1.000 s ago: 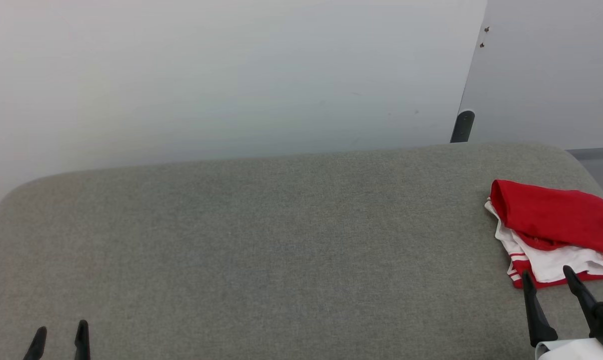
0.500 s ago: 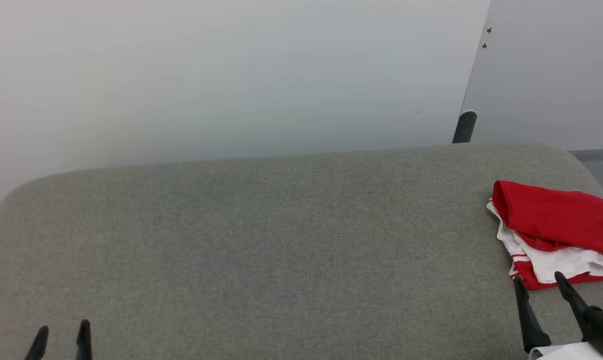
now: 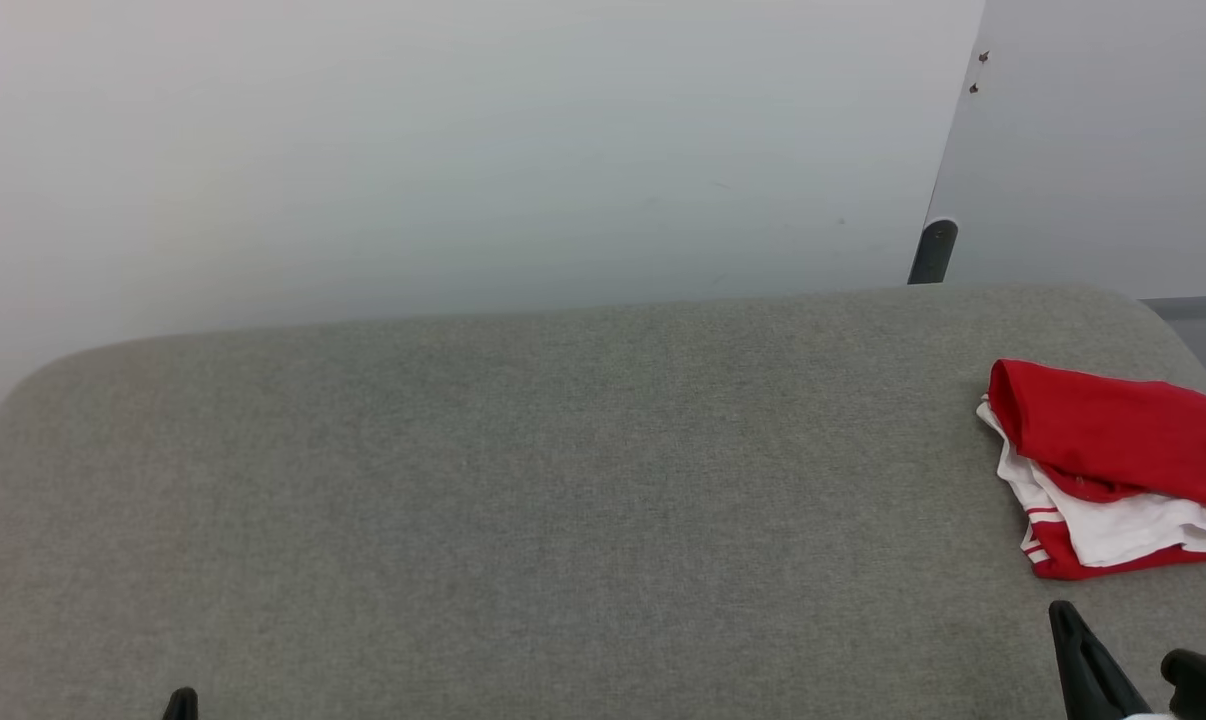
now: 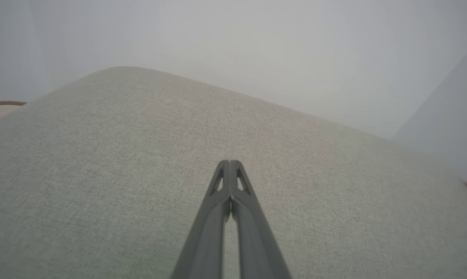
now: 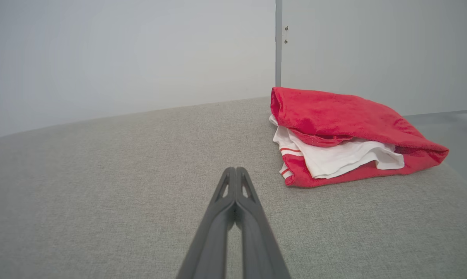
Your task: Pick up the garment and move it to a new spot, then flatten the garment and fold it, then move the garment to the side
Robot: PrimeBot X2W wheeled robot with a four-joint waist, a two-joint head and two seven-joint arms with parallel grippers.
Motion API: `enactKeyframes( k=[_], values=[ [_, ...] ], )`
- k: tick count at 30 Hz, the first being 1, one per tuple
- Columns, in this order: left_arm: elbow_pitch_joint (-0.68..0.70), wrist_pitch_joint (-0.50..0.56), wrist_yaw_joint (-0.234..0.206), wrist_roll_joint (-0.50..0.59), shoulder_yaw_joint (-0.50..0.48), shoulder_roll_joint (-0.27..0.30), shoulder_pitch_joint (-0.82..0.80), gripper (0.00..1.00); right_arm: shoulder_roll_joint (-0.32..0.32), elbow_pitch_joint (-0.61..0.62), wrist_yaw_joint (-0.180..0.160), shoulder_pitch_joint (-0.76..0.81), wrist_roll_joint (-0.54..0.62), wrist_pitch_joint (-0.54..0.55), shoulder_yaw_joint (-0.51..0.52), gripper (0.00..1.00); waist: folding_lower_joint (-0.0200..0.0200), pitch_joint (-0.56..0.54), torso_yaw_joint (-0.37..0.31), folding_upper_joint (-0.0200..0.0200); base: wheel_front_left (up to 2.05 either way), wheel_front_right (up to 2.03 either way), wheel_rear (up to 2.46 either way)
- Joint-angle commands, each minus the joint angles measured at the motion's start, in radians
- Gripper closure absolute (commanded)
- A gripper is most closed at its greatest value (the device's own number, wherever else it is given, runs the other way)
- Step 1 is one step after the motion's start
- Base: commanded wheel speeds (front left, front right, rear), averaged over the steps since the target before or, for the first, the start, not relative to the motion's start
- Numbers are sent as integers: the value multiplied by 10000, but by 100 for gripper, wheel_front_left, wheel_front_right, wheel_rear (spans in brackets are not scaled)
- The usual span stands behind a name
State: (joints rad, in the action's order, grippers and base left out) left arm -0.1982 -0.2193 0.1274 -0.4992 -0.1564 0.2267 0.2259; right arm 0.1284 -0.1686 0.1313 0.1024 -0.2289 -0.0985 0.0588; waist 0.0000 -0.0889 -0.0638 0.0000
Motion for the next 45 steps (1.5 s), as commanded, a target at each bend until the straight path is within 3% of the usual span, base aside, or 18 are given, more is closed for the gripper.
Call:
enactKeyframes(
  k=[1, 23, 45],
  values=[
    [121, 104, 4, -465, -29, 58, -327, 100, 23, 120, -1, -348, -591, 75, 67, 100, 1, 16, 11, 0, 0, 0, 0],
    [-29, 1020, 14, -3536, 107, -457, -1209, 100, -208, -97, -2, -866, -4407, 640, 189, 100, 0, 187, 130, 0, 0, 0, 0],
    [-160, 1724, 24, -5835, 202, -850, -1882, 100, -381, -290, -4, -1272, -7260, 1090, 305, 100, 0, 350, 243, 0, 0, 0, 0]
  ],
)
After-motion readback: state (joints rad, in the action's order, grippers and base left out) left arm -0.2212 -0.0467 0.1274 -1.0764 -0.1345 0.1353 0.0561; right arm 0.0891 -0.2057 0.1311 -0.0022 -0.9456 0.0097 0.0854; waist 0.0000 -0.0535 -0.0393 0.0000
